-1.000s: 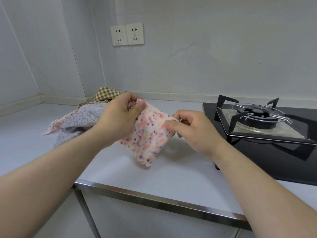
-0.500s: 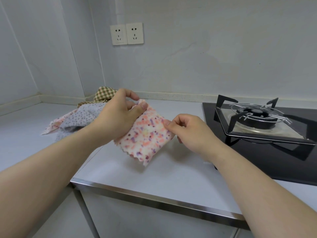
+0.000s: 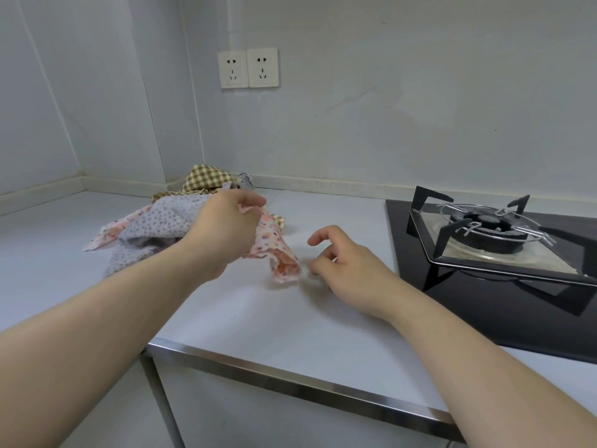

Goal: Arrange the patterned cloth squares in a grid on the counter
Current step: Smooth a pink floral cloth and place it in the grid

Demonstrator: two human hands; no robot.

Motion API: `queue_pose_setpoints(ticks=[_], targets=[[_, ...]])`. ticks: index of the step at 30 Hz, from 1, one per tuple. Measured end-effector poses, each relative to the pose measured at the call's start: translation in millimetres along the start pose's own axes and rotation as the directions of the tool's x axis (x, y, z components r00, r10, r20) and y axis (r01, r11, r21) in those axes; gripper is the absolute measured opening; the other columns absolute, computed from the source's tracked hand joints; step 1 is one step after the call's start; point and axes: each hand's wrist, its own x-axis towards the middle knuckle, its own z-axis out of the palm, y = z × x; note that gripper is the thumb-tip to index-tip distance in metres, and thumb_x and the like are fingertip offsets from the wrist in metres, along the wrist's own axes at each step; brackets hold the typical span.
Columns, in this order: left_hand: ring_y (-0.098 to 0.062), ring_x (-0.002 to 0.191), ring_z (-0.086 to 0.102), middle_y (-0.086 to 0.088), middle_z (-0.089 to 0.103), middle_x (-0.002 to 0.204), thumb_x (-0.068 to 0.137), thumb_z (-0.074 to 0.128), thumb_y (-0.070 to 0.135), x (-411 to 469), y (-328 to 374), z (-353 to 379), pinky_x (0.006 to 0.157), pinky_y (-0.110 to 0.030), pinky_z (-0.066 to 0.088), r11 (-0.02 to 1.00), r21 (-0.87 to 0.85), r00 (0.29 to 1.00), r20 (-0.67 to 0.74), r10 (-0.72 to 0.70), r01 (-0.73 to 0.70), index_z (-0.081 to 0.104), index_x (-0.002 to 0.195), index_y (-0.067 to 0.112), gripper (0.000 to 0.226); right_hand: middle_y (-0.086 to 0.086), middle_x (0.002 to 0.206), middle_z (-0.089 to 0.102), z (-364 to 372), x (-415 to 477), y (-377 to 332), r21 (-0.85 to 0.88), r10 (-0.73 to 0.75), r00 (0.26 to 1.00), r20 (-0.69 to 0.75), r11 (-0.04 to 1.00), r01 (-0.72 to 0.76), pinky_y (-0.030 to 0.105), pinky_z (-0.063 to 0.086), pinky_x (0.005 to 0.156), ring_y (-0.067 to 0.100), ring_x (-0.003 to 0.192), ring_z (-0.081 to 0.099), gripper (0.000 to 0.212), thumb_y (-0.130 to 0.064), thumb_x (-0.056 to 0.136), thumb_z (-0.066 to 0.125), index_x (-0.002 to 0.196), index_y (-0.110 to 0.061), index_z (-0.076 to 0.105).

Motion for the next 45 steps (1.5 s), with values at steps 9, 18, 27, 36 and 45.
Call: queue_pose_setpoints(ticks=[9, 18, 27, 36, 45], targets=[[-0.034, 0.117, 0.064, -0.009, 0.047, 0.149, 0.095, 0.065, 0.017, 3, -2, 6, 0.097, -0.047, 0.056, 0.969, -0.205, 0.990, 0.041, -0.135, 0.140, 0.049, 0.146, 0.017, 0.053, -0.011, 0.094, 0.071, 3, -2, -3, 0.018, -0.026, 0.999, 0.024, 1.000, 0.026, 0.024, 0.044, 0.064, 0.005, 0.072, 0.061, 0.038, -0.060, 0.091, 0.061, 0.120, -0.040, 0.048], [-0.033, 0.126, 0.058, -0.008, 0.039, 0.157, 0.095, 0.066, 0.014, -7, 4, 17, 0.095, -0.045, 0.057, 0.966, -0.229, 0.991, 0.095, -0.097, 0.117, 0.042, 0.152, 0.018, 0.061, -0.019, 0.077, 0.073, 1, -1, -5, 0.086, -0.019, 0.999, -0.047, 0.996, 0.023, 0.025, 0.043, 0.065, -0.002, 0.062, 0.059, 0.016, -0.040, 0.096, 0.054, 0.111, -0.036, 0.054], [-0.033, 0.110, 0.068, -0.016, 0.044, 0.151, 0.093, 0.068, 0.007, -11, 11, 15, 0.084, -0.044, 0.062, 0.918, -0.345, 0.978, 0.131, -0.159, 0.196, 0.040, 0.152, 0.009, 0.065, -0.012, 0.081, 0.071, 0, -3, -4, 0.002, -0.031, 0.995, -0.090, 1.000, 0.031, 0.023, 0.045, 0.057, 0.003, 0.061, 0.057, 0.012, -0.044, 0.093, 0.059, 0.102, -0.037, 0.056], [-0.032, 0.089, 0.074, -0.022, 0.042, 0.150, 0.096, 0.059, -0.007, -23, 20, 18, 0.062, -0.031, 0.062, 0.877, -0.405, 0.961, 0.200, -0.192, 0.259, 0.036, 0.153, 0.004, 0.063, 0.001, 0.087, 0.072, 0, 3, 1, -0.036, 0.080, 0.978, -0.191, 0.995, -0.088, 0.037, 0.057, 0.062, 0.022, 0.069, 0.070, 0.010, -0.028, 0.088, 0.060, 0.097, -0.028, 0.064], [-0.040, 0.110, 0.066, -0.017, 0.044, 0.152, 0.089, 0.069, 0.004, -11, -1, 22, 0.092, -0.047, 0.058, 0.947, -0.235, 0.973, 0.135, -0.189, 0.217, 0.039, 0.153, 0.011, 0.071, 0.000, 0.074, 0.077, -6, 10, -1, 0.228, 0.267, 0.953, -0.140, 0.946, -0.232, 0.025, 0.044, 0.052, 0.019, 0.051, 0.064, 0.026, -0.015, 0.095, 0.043, 0.097, -0.015, 0.069]])
